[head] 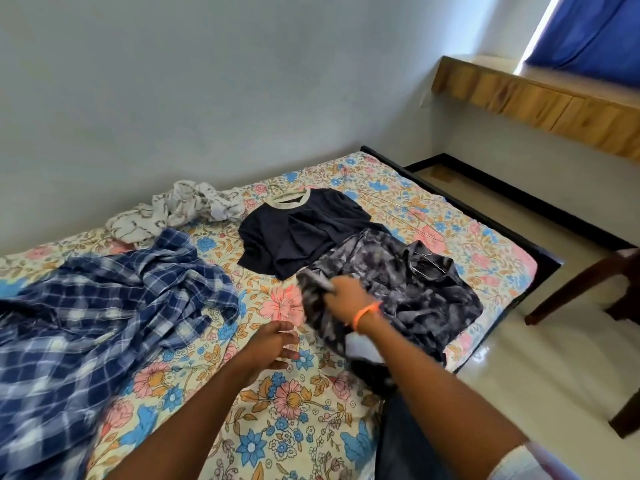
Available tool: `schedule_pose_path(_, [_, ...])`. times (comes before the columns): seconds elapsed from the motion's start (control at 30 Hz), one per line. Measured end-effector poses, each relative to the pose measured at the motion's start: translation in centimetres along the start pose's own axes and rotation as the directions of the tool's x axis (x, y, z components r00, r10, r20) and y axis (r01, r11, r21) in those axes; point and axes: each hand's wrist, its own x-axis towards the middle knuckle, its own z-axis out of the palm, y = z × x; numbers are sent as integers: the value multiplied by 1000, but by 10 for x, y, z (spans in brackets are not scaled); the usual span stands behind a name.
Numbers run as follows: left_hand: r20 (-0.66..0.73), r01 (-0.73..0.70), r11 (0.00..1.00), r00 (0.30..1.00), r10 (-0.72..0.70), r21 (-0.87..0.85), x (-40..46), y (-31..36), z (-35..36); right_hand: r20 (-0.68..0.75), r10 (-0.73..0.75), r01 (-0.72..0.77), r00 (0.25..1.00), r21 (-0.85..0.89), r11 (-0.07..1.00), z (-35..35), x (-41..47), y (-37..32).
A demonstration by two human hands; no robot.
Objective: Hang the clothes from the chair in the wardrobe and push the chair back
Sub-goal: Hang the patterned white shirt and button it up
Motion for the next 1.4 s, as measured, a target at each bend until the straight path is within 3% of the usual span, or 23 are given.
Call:
schedule_pose_path(0.1, [0, 12, 990, 1000, -13, 139, 7, -5, -2, -99, 192, -191, 976, 21, 981, -56, 28, 48])
schedule_pose_path(0.2, [-12, 1, 978, 1000, 1, 208, 15, -5, -6, -286, 378, -366, 880, 98, 926, -121, 51, 103])
schedule_pose_path(0.3, [-57, -7, 972, 998, 21, 234, 27, -5, -15, -554, 418, -419, 720, 132, 898, -171, 74, 140])
schedule_pose_path(0.37, [-99, -22, 958, 994, 53, 287, 36, -5, -23, -616, 363, -412, 699, 67, 909, -185, 92, 144])
schedule_pose_path(0.47, [-135, -27, 887, 986, 101, 461, 51, -14, -42, -514, 375, -490, 771, -102, 866, -161, 112, 127])
schedule_pose_path(0.53, [-181, 44, 789, 980, 86, 613, 57, -25, -64, -403, 362, -487, 841, -270, 831, -123, 120, 108])
schedule_pose_path(0.6, [-271, 177, 637, 961, 53, 750, 62, -45, -93, -291, 220, -321, 931, -369, 872, -82, 128, 80])
schedule_pose_path(0.67, [-328, 269, 539, 945, 15, 799, 61, -64, -125, -31, 54, -61, 998, -366, 929, -38, 136, 49])
schedule_pose_path(0.73, [-372, 321, 486, 928, 8, 813, 55, -79, -156, 334, -25, 140, 942, -325, 935, 11, 134, 14])
schedule_pose_path(0.8, [-393, 341, 476, 919, 11, 810, 50, -85, -178, 556, -68, 273, 828, -295, 916, 58, 127, -18])
schedule_pose_path(0.9, [-435, 322, 568, 898, 70, 757, 61, -90, -196, 514, -251, 461, 820, -334, 822, 117, 154, -62])
schedule_pose_path(1.0, [-586, 339, 621, 772, 246, 707, 77, -96, -194, 356, -356, 479, 864, -364, 799, 151, 209, -105])
schedule_pose_path(1.1, [-650, 346, 610, 652, 390, 713, 89, -104, -190, 209, -375, 420, 903, -613, 669, 170, 275, -146])
schedule_pose_path(1.17, [-664, 325, 632, 619, 420, 703, 96, -114, -190, 177, -357, 368, 917, -719, 589, 176, 316, -169])
schedule_pose_path(1.3, [-668, 354, 616, 625, 405, 704, 110, -129, -194, 223, -281, 350, 934, -738, 577, 187, 384, -184])
schedule_pose_path(1.4, [-668, 362, 613, 634, 390, 702, 113, -131, -194, 229, -287, 367, 930, -602, 709, 193, 398, -190])
